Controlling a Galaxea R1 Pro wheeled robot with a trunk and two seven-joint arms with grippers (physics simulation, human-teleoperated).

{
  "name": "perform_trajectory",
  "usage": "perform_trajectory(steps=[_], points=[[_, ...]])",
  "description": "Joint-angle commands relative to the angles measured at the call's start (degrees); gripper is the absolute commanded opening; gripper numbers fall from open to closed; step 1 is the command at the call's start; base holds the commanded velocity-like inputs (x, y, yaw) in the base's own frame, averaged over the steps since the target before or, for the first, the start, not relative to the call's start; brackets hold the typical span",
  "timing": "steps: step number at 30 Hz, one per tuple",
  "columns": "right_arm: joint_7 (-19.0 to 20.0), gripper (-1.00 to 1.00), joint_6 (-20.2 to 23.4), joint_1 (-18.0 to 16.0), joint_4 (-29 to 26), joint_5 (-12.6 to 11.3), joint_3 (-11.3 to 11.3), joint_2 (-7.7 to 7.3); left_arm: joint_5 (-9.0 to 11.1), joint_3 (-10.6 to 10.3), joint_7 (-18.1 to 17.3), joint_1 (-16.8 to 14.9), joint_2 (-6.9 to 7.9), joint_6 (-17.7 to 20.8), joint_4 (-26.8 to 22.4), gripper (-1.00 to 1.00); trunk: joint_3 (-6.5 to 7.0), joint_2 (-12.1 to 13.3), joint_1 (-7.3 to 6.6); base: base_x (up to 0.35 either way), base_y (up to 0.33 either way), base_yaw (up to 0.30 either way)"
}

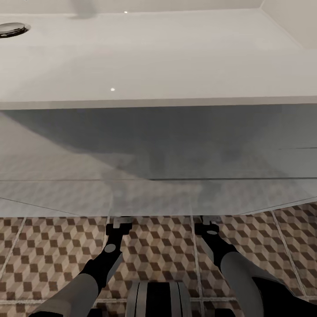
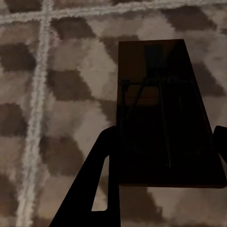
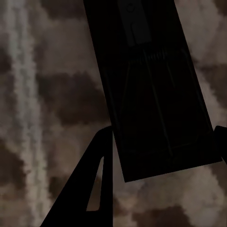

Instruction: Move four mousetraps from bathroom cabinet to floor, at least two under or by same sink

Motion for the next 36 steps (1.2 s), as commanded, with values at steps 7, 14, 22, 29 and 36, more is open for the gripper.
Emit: perform_trajectory(steps=[7,14,22,29,36], points=[[-0.11,-1.0,-0.07,-0.02,-0.01,0.61,-0.4,0.05,-0.64,-0.15,0.68,-0.03,0.18,-0.19,0.05,-1.0,-0.03,-0.01,-0.01,0.0,0.0,0.0],[-0.11,-1.0,-0.37,-0.02,-0.42,0.84,-0.28,0.96,-0.57,-0.05,0.68,-0.03,0.88,-0.3,-0.05,-1.0,-0.03,-0.01,-0.01,0.0,0.0,0.0],[-0.11,-1.0,-2.37,-0.02,-0.62,2.51,-0.21,3.4,-0.04,0.12,0.65,-0.04,3.65,-0.22,-0.17,-1.0,-0.03,-0.01,-0.01,0.0,0.0,0.0],[-0.11,-1.0,-3.06,-0.02,-0.91,3.47,-0.13,4.45,0.05,0.14,0.25,-0.03,4.45,-0.11,-0.2,-1.0,-0.03,-0.01,-0.01,0.0,0.0,0.0],[-0.11,-1.0,-3.23,-0.02,-0.97,3.51,-0.18,4.49,0.06,0.15,0.03,-0.04,4.66,0.28,-0.21,-1.0,-0.03,-0.01,-0.01,0.0,0.0,0.0]])
